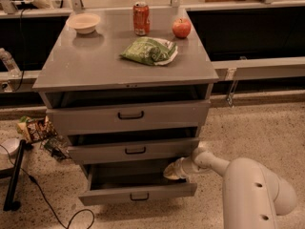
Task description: Open bottom drawer
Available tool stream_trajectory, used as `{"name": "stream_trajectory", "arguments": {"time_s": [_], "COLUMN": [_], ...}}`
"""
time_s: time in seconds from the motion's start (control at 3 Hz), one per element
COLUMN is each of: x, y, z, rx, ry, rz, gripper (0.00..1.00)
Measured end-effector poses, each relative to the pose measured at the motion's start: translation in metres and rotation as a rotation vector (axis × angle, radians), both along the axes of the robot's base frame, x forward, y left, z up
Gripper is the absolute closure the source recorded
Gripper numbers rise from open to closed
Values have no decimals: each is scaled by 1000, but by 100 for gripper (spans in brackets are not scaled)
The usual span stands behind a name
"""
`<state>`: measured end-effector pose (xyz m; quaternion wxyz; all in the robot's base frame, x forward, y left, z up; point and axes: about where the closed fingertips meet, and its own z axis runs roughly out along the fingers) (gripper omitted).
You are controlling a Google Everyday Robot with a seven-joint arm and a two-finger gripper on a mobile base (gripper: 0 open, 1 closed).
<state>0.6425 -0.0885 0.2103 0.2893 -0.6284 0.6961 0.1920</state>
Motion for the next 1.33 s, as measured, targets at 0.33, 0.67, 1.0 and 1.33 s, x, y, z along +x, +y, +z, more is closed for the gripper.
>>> {"name": "stream_trajectory", "arguments": {"time_s": [0.33, 0.67, 1.0, 1.33], "x": [12, 9, -13, -32], "y": [1, -1, -9, -12], "z": [-5, -19, -44, -54], "rx": [-15, -47, -97, -113], "ry": [-53, -53, 12, 62], "rz": [33, 64, 82, 84], "gripper": [100, 100, 100, 100]}}
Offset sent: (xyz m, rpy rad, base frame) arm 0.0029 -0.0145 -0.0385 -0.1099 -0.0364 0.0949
